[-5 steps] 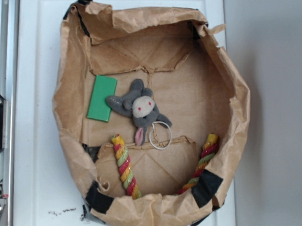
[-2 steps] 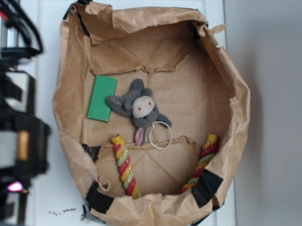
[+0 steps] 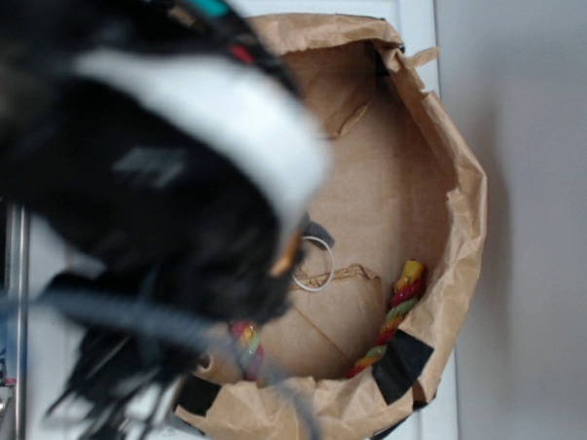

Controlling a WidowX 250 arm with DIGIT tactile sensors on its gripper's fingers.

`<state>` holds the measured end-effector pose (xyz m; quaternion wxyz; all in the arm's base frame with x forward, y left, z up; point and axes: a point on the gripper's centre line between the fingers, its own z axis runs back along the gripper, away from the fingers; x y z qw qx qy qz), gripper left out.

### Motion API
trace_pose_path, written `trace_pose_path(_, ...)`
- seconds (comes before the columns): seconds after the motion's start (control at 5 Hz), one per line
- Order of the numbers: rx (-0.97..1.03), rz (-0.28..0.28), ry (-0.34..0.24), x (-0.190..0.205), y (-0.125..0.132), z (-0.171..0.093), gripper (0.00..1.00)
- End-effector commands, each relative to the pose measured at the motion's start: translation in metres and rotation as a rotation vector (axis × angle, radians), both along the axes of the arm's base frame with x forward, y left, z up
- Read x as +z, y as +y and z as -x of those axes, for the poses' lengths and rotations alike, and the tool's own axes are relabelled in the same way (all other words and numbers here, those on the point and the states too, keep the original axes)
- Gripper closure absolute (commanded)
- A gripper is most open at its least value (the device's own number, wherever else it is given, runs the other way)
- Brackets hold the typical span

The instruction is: Grab the gray animal.

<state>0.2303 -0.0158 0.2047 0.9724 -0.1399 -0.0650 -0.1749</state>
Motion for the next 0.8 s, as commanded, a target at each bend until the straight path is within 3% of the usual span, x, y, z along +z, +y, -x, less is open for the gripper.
trace_pose_path(0.0,-0.104,0.015,-0.111,0.007,0.020,-0.023,0.00)
trace_pose_path(0.4,-0.104,0.015,-0.111,0.007,0.020,-0.023,0.00)
trace_pose_path(0.6,-0.095,-0.060,-0.104,-0.037,0.032,-0.029,0.00)
